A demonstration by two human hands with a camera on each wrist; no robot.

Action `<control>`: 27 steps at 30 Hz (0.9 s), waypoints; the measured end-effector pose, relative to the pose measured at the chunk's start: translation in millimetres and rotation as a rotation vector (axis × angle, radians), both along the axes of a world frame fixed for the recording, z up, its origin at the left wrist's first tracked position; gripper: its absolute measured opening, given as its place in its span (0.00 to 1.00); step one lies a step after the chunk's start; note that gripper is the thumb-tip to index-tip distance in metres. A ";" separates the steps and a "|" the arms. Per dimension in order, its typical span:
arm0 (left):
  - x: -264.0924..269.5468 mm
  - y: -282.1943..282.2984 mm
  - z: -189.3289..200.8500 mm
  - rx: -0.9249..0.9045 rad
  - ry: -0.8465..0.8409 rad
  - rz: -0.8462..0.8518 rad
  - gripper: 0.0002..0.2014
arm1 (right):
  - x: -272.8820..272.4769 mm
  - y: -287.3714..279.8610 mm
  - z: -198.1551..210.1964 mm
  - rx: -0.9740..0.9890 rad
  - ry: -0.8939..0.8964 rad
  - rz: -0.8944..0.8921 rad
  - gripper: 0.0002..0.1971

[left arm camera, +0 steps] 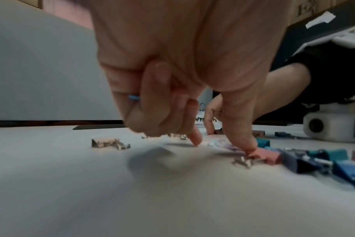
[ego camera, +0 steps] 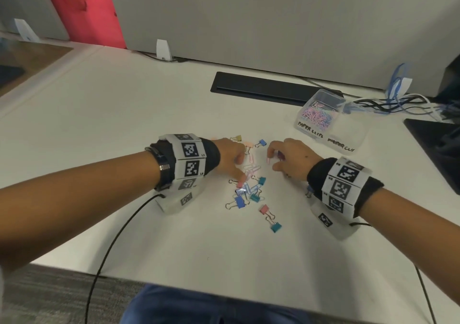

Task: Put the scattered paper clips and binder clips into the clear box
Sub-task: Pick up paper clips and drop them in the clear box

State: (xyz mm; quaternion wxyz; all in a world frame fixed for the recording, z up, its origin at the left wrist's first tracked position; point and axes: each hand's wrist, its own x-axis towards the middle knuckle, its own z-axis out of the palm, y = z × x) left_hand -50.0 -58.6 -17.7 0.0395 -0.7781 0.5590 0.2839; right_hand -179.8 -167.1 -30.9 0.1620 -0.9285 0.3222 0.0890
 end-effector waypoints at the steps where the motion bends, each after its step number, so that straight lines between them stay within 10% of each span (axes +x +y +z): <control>1: -1.2 -1.3 -1.7 -0.011 0.000 0.000 0.16 | 1.6 0.4 1.8 -0.014 0.008 0.017 0.11; 18: -2.5 -6.0 1.9 0.047 -0.069 -0.020 0.06 | 6.7 4.7 0.6 0.088 0.028 0.072 0.04; 27: -10.7 -14.9 6.3 0.007 -0.078 -0.010 0.25 | 2.5 13.2 3.9 0.007 0.074 0.150 0.13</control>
